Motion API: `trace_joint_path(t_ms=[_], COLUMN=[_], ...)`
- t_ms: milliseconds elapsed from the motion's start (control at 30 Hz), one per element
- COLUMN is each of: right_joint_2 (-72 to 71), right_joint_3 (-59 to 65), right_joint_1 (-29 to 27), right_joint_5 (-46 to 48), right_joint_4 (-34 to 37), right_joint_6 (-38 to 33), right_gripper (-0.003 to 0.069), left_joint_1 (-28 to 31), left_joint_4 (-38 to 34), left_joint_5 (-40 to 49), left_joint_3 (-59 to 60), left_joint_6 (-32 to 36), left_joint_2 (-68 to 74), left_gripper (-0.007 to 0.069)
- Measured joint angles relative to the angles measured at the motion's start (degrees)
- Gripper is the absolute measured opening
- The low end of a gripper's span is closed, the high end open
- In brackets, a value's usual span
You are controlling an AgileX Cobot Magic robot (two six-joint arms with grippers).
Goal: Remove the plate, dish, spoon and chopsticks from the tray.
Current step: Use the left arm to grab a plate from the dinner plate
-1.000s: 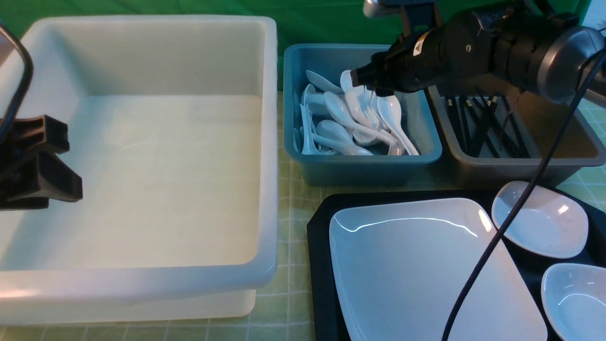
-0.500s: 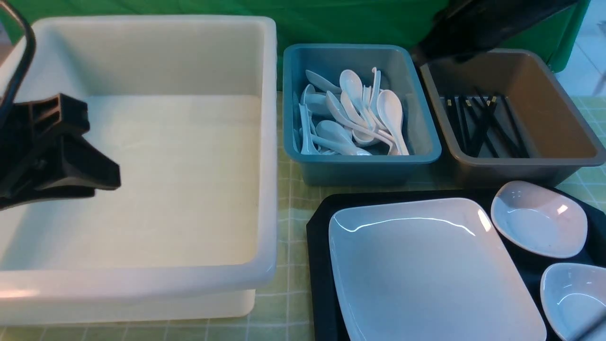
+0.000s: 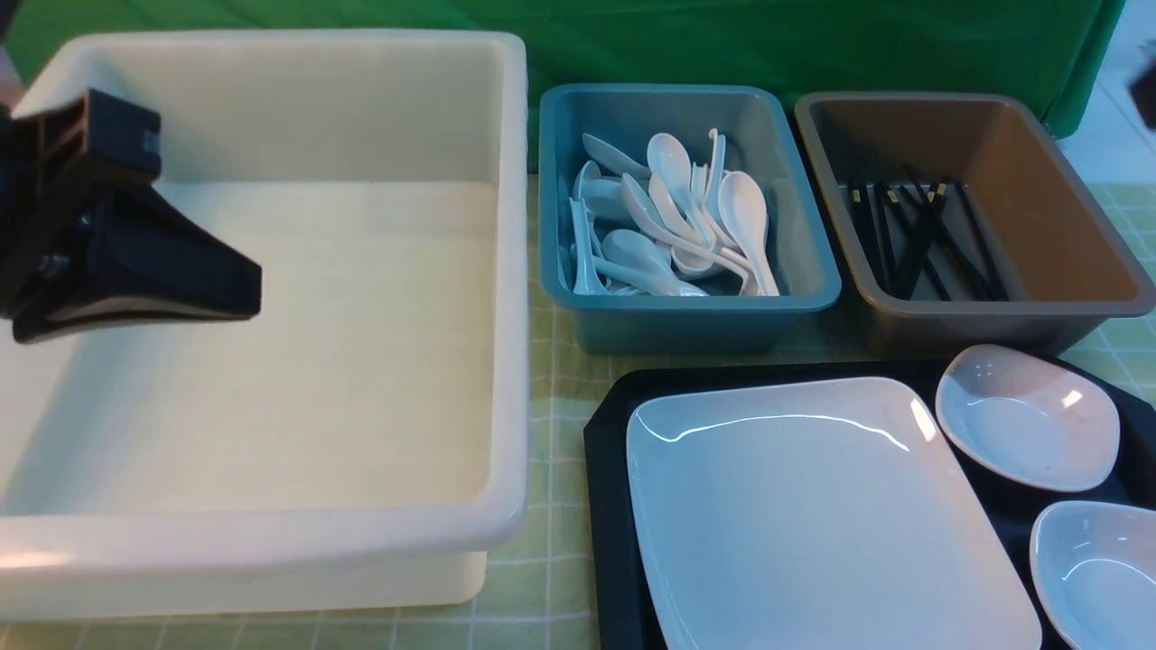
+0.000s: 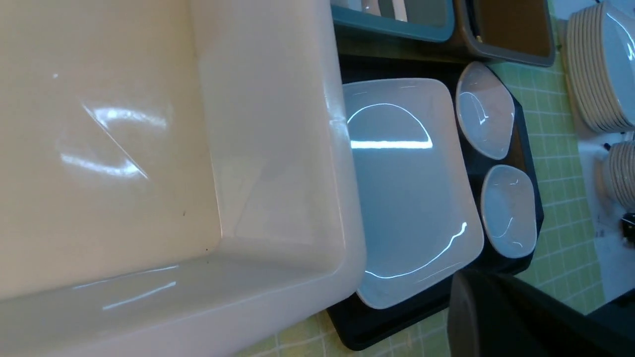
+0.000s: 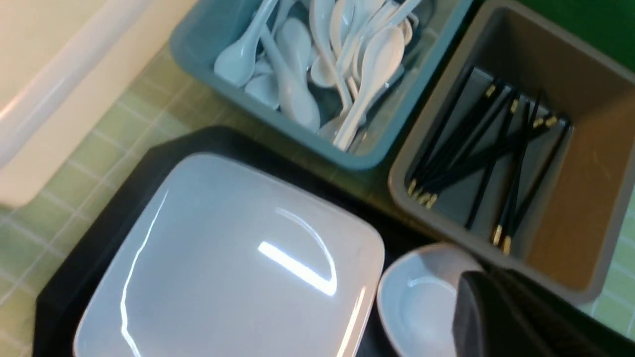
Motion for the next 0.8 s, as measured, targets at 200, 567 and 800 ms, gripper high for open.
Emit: trace_joint_path(t_ms=[200, 567, 800], right_joint_2=[-16.3, -43.1, -48.9], right_joint_3=[14.7, 29.7, 31.3], right_joint_1=[0.0, 0.0, 0.0], right_joint_5=[-0.5, -2.5, -2.4], right_joint_4=[-0.1, -1.3, -3.2], right_joint_6=[1.2, 1.3, 1.4], right_gripper=[0.0004, 0.001, 0.002], left_joint_1=[-5.1, -36.4, -53.7], left_joint_4=[0.4, 12.5, 15.7], left_joint_5=[0.3, -4.1, -8.7], left_joint_3=[-0.4, -0.6, -0.9], left_joint_6=[-1.8, -18.0, -26.1], left_joint_2=[0.7, 14.4, 24.5], left_gripper=[-0.0013, -0.0013, 0.002])
